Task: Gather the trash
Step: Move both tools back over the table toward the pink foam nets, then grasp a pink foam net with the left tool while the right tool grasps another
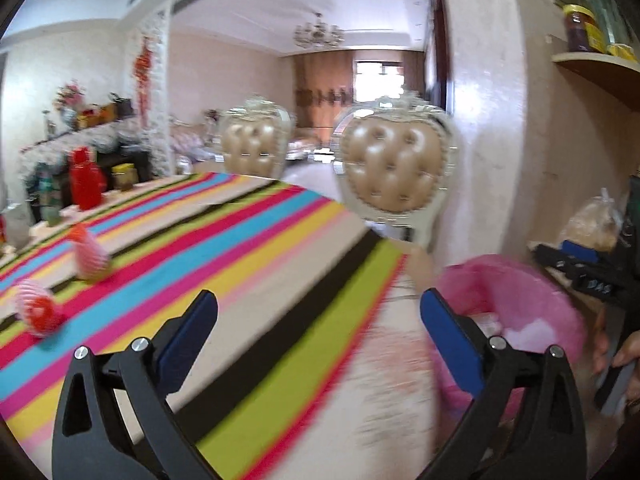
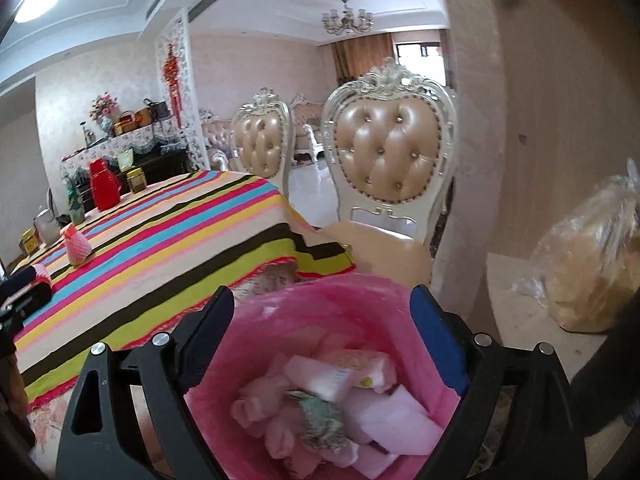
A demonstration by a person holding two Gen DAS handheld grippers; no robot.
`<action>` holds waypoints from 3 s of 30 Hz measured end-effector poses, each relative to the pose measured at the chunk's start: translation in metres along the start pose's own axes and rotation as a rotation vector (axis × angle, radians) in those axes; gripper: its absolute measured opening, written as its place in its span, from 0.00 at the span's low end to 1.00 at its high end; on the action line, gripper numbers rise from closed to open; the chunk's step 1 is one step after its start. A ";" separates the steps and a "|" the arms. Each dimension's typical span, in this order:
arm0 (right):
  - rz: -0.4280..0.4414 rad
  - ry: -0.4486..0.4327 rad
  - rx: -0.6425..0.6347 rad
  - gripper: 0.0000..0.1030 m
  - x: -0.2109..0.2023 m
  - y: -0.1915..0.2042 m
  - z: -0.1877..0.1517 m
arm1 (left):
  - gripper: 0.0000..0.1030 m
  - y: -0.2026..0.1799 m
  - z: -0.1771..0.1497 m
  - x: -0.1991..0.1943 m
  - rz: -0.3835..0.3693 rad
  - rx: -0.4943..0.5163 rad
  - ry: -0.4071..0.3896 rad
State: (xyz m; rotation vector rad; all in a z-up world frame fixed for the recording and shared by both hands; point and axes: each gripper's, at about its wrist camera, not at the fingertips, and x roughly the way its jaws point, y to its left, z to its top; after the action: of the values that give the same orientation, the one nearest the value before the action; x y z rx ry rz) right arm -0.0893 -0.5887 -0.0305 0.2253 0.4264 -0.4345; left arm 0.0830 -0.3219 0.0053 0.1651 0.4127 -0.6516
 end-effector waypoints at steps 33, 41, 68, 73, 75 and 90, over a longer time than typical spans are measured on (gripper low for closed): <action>0.429 0.157 -0.296 0.85 0.106 0.365 0.000 | 0.95 0.352 -0.054 -0.040 0.504 -0.459 0.173; 0.407 0.221 -0.268 0.85 0.158 0.374 0.016 | 0.95 0.373 -0.038 0.015 0.579 -0.552 0.175; 0.560 0.353 -0.364 0.85 0.272 0.545 0.030 | 0.30 0.406 -0.032 0.025 0.682 -0.386 0.192; 0.507 0.344 -0.421 0.85 0.285 0.580 0.025 | 0.30 0.414 -0.036 0.016 0.701 -0.372 0.132; 0.488 0.357 -0.438 0.85 0.292 0.589 0.022 | 0.31 0.416 -0.038 0.013 0.692 -0.392 0.119; 0.456 0.318 -0.374 0.38 0.253 0.552 0.013 | 0.31 0.426 -0.048 0.007 0.635 -0.446 0.124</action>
State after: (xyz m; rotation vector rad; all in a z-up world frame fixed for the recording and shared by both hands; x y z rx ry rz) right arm 0.3723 -0.1949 -0.0655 0.0224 0.7374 0.1350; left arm 0.3359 0.0218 -0.0327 -0.0917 0.5798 0.0828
